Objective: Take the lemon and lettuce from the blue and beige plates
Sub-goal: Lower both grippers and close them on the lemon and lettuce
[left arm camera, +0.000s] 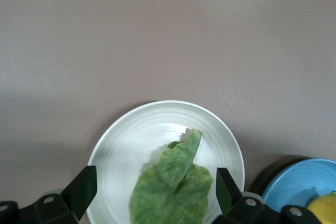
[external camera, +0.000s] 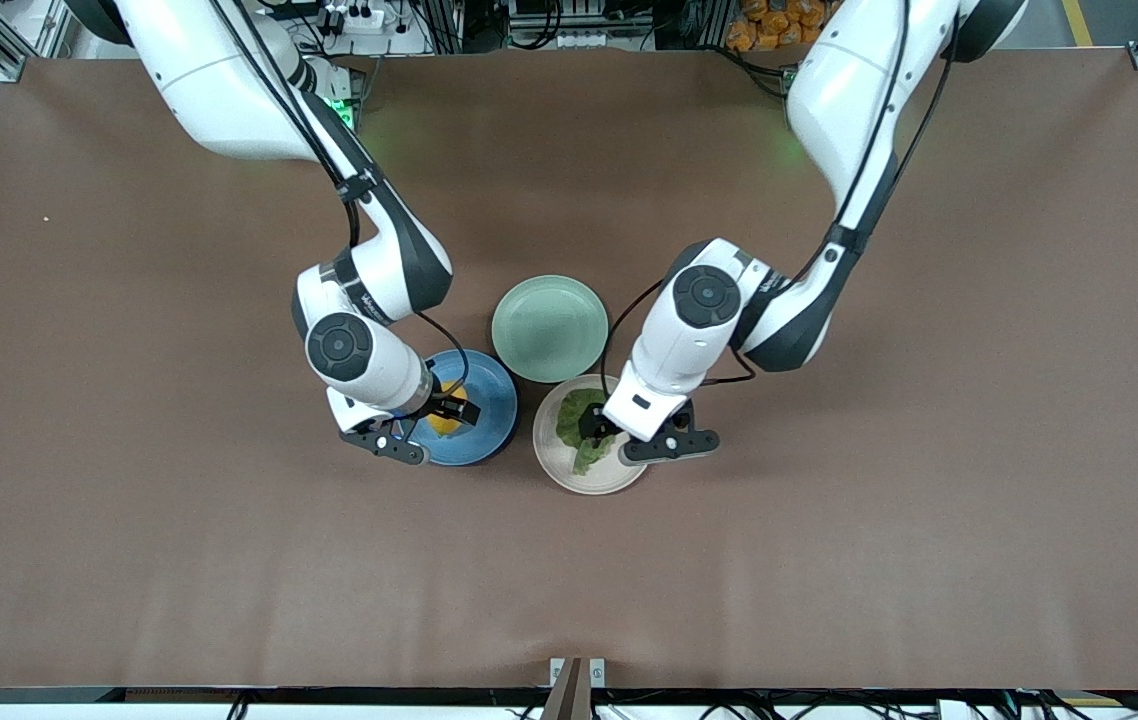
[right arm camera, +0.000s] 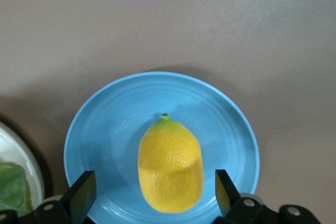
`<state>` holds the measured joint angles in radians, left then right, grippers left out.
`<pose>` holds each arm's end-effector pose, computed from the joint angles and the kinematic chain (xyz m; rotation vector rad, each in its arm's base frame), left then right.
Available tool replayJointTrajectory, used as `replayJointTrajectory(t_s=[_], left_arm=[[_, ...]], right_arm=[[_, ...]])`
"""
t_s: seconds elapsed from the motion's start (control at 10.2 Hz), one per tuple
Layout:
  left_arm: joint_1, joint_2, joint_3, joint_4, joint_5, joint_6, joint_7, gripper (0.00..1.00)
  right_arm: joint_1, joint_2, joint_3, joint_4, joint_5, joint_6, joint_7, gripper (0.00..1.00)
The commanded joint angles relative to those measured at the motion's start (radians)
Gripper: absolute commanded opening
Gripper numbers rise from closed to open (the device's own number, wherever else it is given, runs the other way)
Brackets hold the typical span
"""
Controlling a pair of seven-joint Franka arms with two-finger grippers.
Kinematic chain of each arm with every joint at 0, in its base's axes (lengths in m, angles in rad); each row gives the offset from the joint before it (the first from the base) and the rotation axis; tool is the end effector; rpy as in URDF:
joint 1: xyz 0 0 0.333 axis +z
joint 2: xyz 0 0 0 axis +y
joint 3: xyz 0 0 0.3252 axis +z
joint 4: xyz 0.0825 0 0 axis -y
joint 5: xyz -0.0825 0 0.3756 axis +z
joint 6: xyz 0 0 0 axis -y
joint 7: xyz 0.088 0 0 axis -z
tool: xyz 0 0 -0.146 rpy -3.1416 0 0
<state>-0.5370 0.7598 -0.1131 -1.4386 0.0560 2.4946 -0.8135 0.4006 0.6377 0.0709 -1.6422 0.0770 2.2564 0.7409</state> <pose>0.6183 -0.4477 0.2469 2.8916 0.2413 0.2959 0.6090 0.3103 0.2164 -3.0267 0.5075 0.1173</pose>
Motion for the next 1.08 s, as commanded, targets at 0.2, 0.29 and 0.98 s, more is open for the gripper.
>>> replayJointTrajectory(t_s=[0.2, 0.29, 0.98], left_arm=[[-0.182, 0.096, 0.165, 0.04, 0.028, 0.09, -0.033, 1.0], [-0.189, 0.105, 0.165, 0.04, 0.028, 0.102, -0.035, 1.0], [-0.212, 0.162, 0.167, 0.04, 0.03, 0.127, -0.03, 1.0]], right_arm=[[0.009, 0.013, -0.002, -0.019, -0.028, 0.028, 0.008, 1.0], [0.012, 0.019, -0.002, -0.021, -0.032, 0.034, 0.008, 1.0], [0.014, 0.037, -0.002, -0.067, -0.052, 0.106, 0.012, 0.32]])
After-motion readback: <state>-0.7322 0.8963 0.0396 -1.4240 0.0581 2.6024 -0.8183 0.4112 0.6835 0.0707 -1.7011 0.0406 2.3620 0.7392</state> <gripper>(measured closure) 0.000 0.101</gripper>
